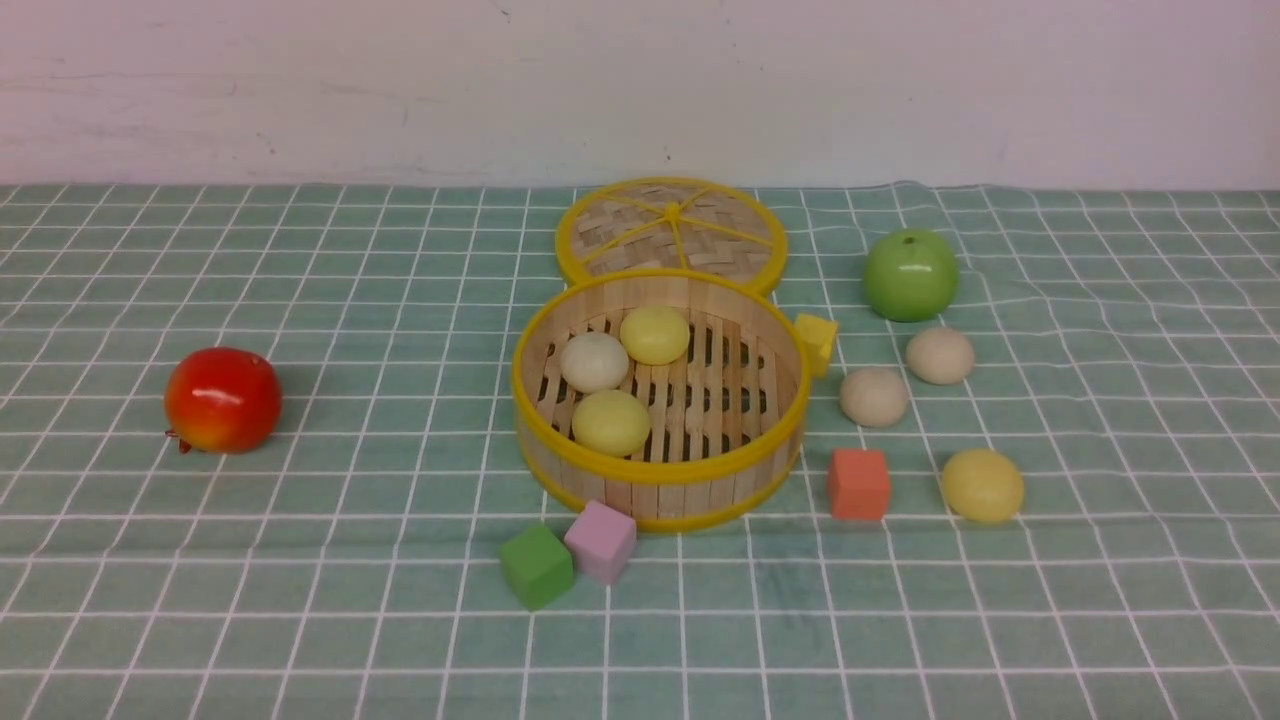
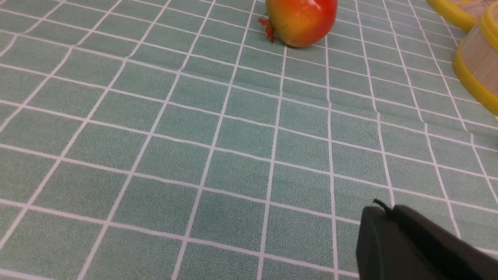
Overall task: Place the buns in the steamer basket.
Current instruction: Use the right arm to grab a steamed stuffed bun
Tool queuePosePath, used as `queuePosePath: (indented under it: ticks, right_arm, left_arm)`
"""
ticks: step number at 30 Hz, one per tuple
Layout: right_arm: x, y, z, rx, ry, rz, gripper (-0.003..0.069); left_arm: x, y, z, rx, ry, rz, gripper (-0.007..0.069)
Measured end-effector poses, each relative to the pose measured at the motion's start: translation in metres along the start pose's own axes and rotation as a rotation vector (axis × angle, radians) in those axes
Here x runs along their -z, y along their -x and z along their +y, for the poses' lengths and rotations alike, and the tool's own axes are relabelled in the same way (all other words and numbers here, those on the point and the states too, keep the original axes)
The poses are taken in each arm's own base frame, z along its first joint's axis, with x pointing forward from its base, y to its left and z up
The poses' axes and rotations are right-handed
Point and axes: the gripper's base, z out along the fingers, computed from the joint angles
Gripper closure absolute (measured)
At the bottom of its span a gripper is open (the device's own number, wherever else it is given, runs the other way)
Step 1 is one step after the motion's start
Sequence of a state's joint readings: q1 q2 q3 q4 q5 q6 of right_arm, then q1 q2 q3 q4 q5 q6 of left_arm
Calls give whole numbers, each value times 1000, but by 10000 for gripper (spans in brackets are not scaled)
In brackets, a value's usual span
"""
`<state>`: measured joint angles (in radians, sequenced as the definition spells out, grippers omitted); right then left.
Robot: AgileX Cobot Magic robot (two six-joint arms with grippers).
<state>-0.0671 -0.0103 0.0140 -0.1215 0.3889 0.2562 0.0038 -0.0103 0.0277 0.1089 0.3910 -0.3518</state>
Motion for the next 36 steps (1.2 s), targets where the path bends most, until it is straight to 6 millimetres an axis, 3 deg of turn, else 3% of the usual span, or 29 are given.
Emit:
queuePosePath:
  ticks: [12,25,29,30,33,36]
  right_arm:
    - [-1,4,2,-6,23,-76,419]
    - [18,52,13,-158,213,-637,419]
    - [24,63,14,-254,240,-631,419]
    - [37,85,16,-293,247,-630,419]
    - [55,126,20,-316,218,-565,419]
    - [63,167,23,-305,155,-444,419]
  left_arm:
    - [0,0,0,1,0,0,600]
    - [0,0,0,1,0,0,599]
    - [0,0,0,1,0,0,596]
    - [0,0,0,1,0,0,596]
    - [0,0,0,1,0,0,593]
    - [0,0,0,1,0,0,589]
